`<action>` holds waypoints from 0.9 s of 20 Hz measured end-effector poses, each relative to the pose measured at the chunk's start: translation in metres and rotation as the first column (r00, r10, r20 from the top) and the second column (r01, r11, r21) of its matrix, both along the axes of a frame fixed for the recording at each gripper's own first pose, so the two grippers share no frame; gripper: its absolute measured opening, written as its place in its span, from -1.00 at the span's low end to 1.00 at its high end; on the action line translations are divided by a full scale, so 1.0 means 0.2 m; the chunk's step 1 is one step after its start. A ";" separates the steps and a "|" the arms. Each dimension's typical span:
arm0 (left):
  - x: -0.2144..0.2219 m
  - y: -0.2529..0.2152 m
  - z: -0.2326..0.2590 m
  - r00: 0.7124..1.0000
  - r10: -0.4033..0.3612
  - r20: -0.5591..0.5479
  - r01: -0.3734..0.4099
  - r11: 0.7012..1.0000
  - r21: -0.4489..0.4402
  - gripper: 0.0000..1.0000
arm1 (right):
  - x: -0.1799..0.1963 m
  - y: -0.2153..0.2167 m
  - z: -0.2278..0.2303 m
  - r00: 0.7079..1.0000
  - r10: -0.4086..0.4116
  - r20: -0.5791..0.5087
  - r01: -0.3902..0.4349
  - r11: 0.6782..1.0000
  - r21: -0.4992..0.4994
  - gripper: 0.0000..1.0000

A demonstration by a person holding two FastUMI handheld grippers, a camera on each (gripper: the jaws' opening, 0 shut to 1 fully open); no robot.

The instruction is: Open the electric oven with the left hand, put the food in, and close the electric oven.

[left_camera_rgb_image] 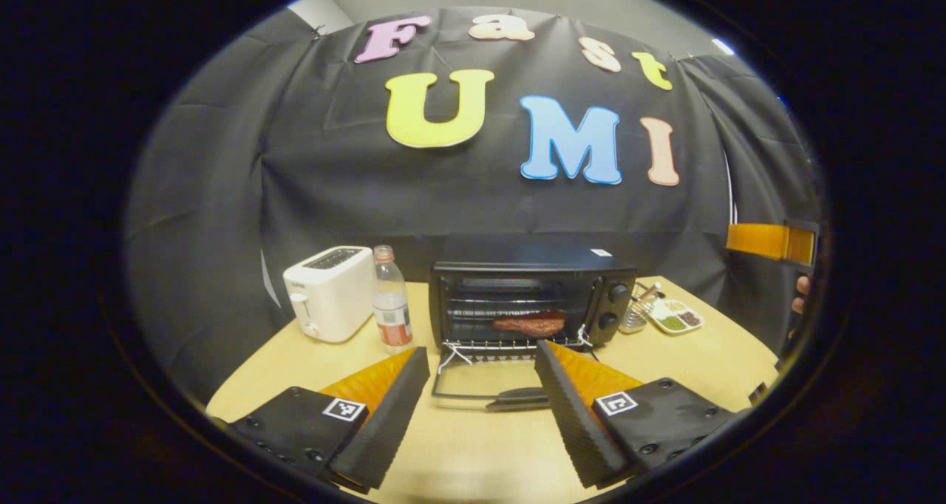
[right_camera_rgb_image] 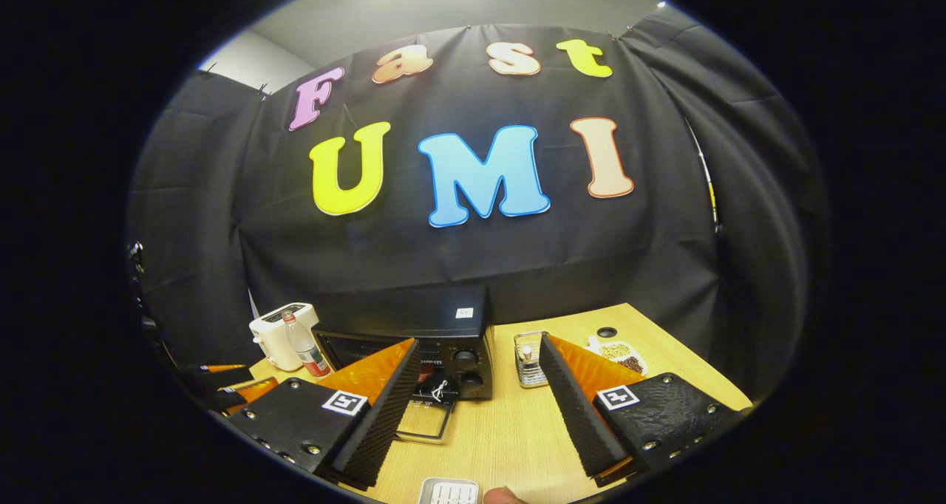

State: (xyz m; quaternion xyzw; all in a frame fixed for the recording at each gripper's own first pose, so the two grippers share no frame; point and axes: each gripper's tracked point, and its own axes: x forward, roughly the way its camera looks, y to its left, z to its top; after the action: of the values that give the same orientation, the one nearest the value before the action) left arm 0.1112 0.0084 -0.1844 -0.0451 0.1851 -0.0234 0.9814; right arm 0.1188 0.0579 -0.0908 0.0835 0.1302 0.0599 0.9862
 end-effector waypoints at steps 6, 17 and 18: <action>0.04 -0.17 -0.26 0.988 -0.086 -0.126 0.081 0.996 -0.043 1.00 | -0.06 -0.16 0.12 0.996 -0.073 0.050 0.074 0.997 -0.011 0.94; 0.08 -0.33 -0.77 0.912 -0.165 -0.375 0.160 0.986 -0.045 0.96 | -0.15 -0.35 0.17 0.980 -0.188 0.066 0.193 0.977 -0.086 0.94; 0.09 -0.35 -0.80 0.904 -0.169 -0.393 0.162 0.986 -0.050 1.00 | -0.16 -0.36 0.17 0.978 -0.197 0.063 0.202 0.976 -0.086 0.94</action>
State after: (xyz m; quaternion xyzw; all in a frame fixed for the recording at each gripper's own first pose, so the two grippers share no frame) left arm 0.1295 -0.0615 -0.3451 -0.0412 0.3826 -0.0983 0.9178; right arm 0.0876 -0.0151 -0.0569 0.0491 0.0968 -0.0433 0.9931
